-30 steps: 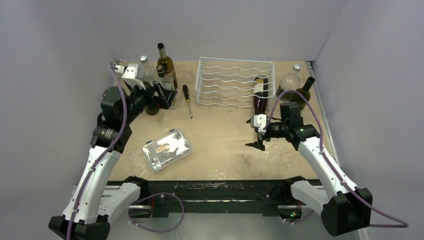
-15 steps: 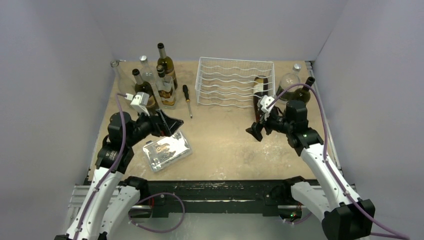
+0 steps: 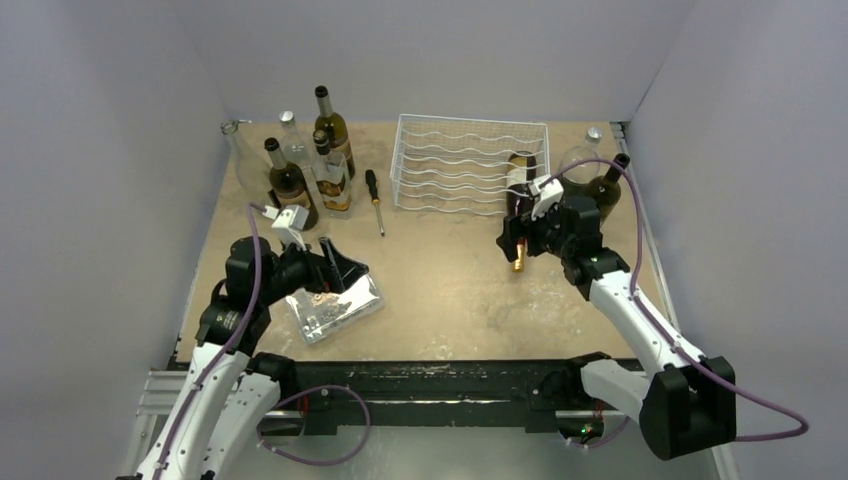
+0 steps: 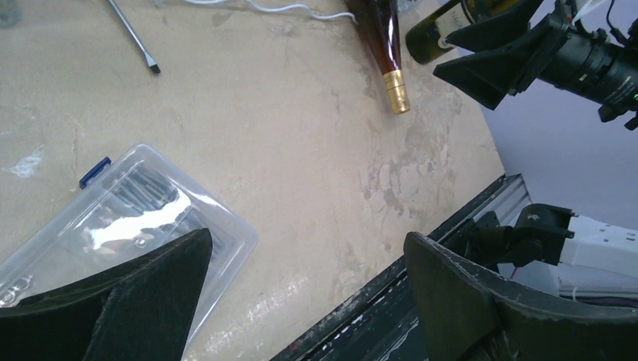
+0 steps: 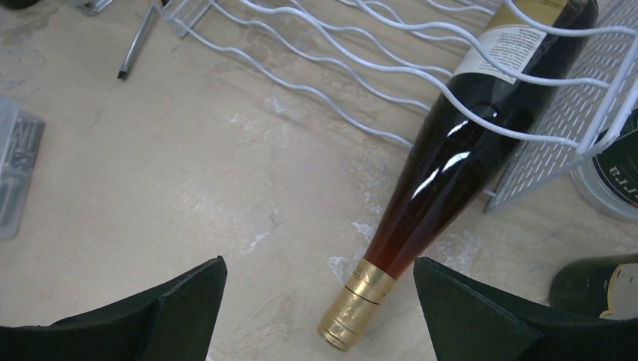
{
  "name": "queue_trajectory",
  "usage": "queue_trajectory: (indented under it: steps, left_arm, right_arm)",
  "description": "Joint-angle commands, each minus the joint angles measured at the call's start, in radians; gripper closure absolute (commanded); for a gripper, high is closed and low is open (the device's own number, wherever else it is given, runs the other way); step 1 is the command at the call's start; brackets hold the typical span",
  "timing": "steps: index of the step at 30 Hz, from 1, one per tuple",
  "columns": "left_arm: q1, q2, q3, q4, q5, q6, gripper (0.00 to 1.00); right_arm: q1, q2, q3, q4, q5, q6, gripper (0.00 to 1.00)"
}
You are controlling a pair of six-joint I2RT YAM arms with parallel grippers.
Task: Take the wine bottle off the wine rack
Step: Place the wine bottle at the center of the board, then pick up the wine bottle from the wine rack.
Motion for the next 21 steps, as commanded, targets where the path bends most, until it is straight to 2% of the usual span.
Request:
queue_trajectory:
  steps: [1,3,6,13,21]
  left_arm:
    - [0.006,0.01,0.078,-0.114,-0.035,0.128,0.0]
    - [0.006,0.013,0.09,-0.15,-0.061,0.158,0.0]
    - [0.006,0.01,0.092,-0.158,-0.057,0.163,0.0]
    - [0.007,-0.015,0.097,-0.176,-0.098,0.179,0.0]
    - [0.009,-0.031,0.1,-0.183,-0.12,0.184,0.0]
  right_arm:
    - [-0.003,0.051,0.007,0.062,0.101,0.066,0.01]
    - [-0.003,0.075,0.009,0.069,0.21,0.067,0.01]
    - [-0.003,0.121,0.019,0.092,0.294,0.115,0.02]
    - [0.001,0.284,0.079,0.095,0.294,0.128,0.14]
    - [0.013,0.362,0.099,0.164,0.357,0.157,0.19]
